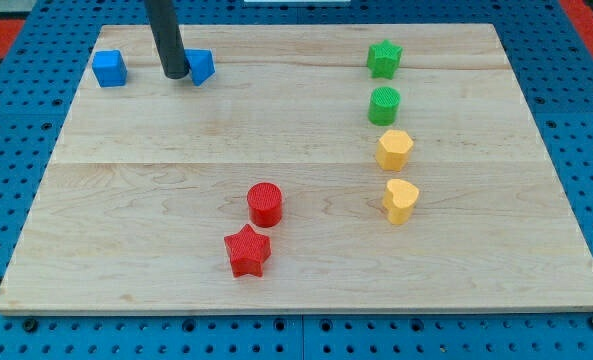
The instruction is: Place your arm to the left of the red star
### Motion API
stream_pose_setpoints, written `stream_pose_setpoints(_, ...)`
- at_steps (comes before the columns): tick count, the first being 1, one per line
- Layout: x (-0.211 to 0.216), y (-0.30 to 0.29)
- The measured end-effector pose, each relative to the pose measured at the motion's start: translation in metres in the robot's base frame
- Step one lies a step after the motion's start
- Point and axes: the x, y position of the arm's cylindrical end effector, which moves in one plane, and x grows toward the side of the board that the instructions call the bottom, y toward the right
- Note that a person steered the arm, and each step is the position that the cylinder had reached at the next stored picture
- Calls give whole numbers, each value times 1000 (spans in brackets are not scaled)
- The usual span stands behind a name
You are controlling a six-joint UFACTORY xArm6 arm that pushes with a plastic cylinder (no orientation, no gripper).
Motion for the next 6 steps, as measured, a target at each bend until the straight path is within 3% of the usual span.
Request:
stream_pose_setpoints(2,148,5)
stream_pose_setpoints(3,214,-31)
stream_pose_setpoints(4,287,-8)
stream_pose_setpoints(5,330,33)
stream_pose_setpoints(6,314,62)
